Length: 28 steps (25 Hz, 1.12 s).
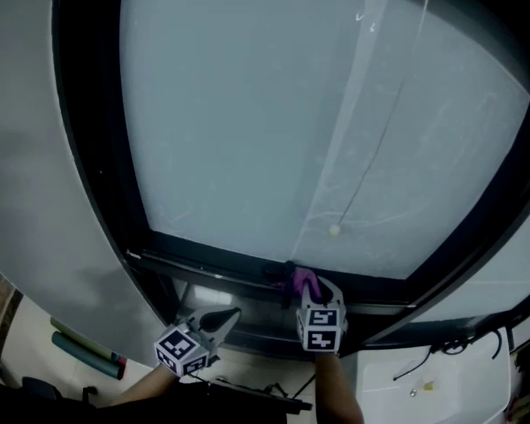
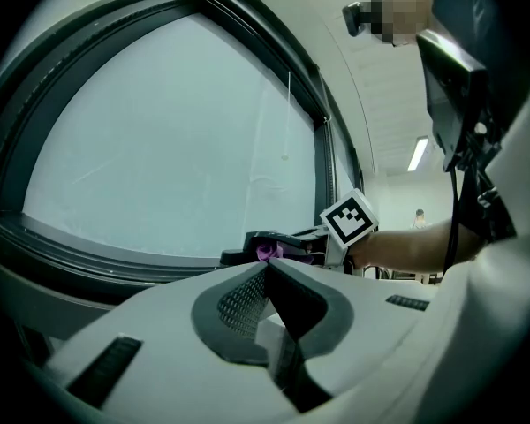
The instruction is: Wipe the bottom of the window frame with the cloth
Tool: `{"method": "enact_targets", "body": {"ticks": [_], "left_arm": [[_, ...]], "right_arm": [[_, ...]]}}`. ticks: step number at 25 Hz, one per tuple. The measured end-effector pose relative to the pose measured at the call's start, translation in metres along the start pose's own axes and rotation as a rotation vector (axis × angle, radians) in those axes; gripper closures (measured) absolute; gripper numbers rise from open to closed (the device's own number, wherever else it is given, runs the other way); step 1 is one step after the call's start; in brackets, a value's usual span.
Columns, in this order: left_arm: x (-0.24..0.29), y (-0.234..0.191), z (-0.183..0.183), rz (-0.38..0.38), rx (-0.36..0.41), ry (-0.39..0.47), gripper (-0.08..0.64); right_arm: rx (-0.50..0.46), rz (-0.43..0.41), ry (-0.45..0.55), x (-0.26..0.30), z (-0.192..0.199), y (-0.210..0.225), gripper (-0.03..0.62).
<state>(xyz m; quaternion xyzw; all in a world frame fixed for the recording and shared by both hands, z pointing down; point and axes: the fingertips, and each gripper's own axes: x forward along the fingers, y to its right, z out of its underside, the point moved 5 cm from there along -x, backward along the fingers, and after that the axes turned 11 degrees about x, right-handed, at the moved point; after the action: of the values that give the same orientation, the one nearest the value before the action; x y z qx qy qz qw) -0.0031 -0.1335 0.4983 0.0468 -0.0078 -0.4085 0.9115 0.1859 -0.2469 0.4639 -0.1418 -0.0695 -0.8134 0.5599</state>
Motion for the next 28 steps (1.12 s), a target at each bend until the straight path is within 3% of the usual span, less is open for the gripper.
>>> {"method": "enact_targets", "body": {"ticks": [8,16,22,28], "left_arm": [[0.018,-0.027,-0.013,0.062,0.004,0.046,0.558],[0.027,-0.047,-0.011,0.108,0.002,0.059,0.558],[0.035,-0.051,-0.012,0.176,-0.012,0.051,0.558],[0.061,-0.045,-0.026,0.226,0.027,0.099,0.558]], "right_arm": [[0.08,0.06,-0.011,0.006,-0.009,0.005,0.517],[0.02,0.133,-0.06,0.018,-0.015,0.002,0.517],[-0.003,0.237,-0.103,0.017,-0.004,0.018,0.517],[-0.037,0.264,-0.113,0.015,-0.001,0.027,0.517]]}}
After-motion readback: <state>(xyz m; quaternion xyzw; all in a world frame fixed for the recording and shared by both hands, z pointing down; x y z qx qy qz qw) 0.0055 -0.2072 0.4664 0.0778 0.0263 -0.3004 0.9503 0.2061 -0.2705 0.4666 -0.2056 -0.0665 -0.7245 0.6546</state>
